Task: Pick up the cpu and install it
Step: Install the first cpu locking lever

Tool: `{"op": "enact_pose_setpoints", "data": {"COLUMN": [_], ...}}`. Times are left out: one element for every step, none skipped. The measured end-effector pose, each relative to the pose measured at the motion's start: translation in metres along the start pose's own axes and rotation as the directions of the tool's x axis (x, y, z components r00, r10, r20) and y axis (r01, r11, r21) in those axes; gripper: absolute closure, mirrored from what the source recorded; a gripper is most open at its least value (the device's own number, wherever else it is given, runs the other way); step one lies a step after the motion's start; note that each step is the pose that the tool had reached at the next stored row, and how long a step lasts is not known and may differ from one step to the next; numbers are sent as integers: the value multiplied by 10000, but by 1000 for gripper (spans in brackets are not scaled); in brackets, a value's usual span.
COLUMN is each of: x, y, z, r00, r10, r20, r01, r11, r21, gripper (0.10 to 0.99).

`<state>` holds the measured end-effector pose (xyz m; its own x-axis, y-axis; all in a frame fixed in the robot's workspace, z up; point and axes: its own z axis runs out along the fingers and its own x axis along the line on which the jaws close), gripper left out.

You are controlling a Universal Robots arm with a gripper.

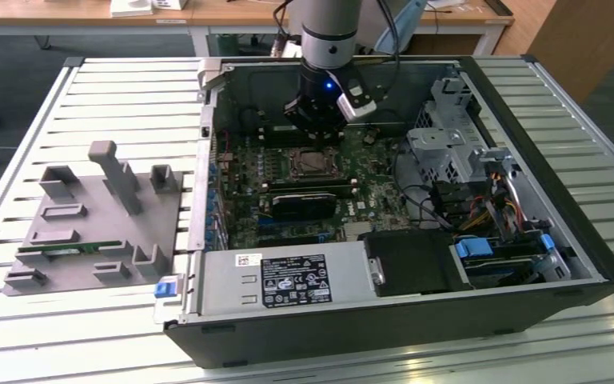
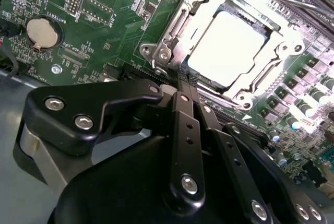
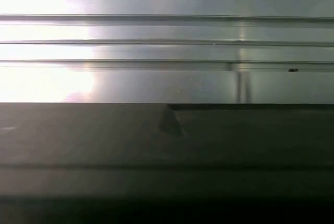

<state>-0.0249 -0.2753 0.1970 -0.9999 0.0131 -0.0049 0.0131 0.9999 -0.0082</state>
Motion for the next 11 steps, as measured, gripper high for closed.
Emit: {"op": "enact_pose_setpoints", "data": {"x": [0, -1, -3, -4, -4, -3, 1, 2, 3, 3, 1], "y": [1, 3, 5, 7, 7, 6, 1, 1, 1, 0, 4], "z": [6, 11, 17, 22, 21, 20, 13, 12, 11, 9, 11], "r00": [10000, 10000, 10000, 10000, 10000, 10000, 10000, 10000, 10000, 10000, 10000], "r10": [0, 0, 0, -1, -7, -13, -20, -24, -27, -31, -31], "r20": [-1, -2, -3, -3, -6, -9, -16, -21, -23, -26, -26], "r01": [0, 0, 0, 1, 7, 13, 20, 24, 26, 30, 30], "r11": [10000, 10000, 10000, 10000, 10000, 10000, 9999, 9999, 9998, 9997, 9997], "r21": [6, 9, 11, 9, -9, -50, -101, -153, -190, -225, -249], "gripper": [980, 980, 980, 980, 980, 980, 980, 980, 980, 980, 980]}}
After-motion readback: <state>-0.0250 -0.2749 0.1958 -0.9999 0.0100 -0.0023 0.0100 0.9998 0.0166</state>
